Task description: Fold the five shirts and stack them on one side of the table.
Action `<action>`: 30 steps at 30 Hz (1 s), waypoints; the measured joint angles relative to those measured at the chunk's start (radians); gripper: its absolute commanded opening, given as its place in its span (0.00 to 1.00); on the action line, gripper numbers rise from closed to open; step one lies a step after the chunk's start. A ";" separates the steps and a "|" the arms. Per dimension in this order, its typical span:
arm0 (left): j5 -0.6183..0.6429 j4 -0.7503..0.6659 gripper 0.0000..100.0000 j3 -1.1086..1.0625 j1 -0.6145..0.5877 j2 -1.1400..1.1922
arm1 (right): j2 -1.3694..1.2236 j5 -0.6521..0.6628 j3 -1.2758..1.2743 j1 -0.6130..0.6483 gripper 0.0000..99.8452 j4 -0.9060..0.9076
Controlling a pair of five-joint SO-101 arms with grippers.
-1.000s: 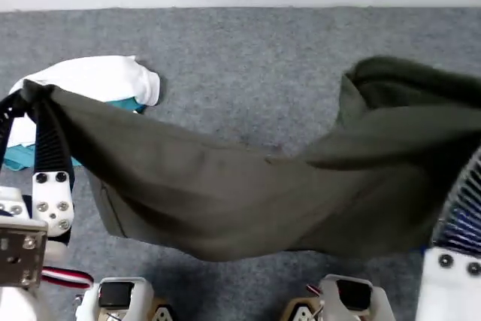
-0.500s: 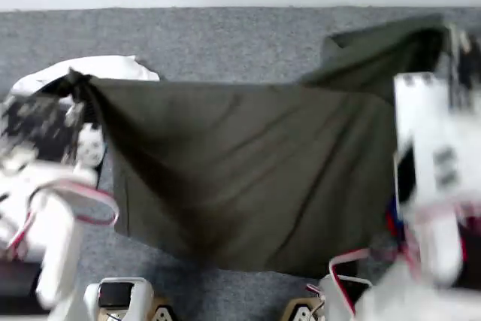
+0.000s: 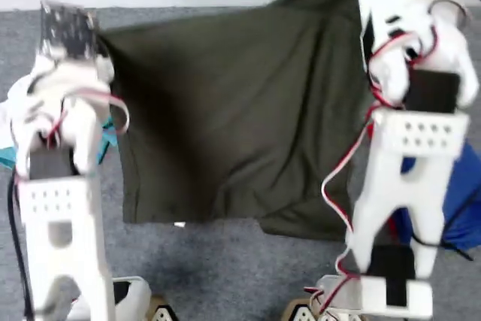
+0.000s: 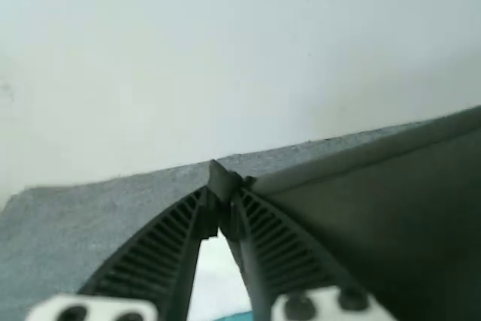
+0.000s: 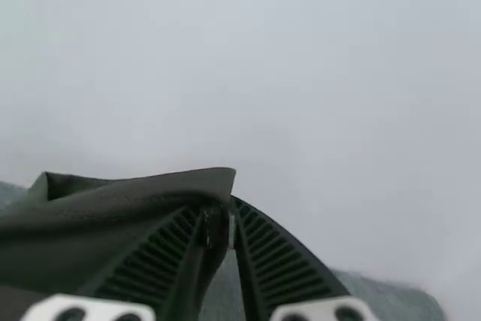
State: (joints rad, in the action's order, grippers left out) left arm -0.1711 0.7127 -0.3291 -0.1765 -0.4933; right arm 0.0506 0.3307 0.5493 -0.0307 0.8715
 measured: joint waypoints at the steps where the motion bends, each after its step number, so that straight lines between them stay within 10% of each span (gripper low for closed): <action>1: 0.017 -0.003 0.01 0.038 -0.002 0.057 | -0.034 0.000 0.015 0.005 0.01 -0.025; 16: 0.040 -0.006 0.01 0.242 -0.008 0.422 | -0.537 0.000 0.517 0.018 0.01 -0.083; 30: 0.040 0.239 0.01 0.245 -0.009 0.428 | -0.657 0.000 0.609 0.021 0.01 0.399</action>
State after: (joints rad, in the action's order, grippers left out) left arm -0.1312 0.9521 -0.0836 -0.1857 -0.0652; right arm -0.6061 0.3307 1.1584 -0.0092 1.2704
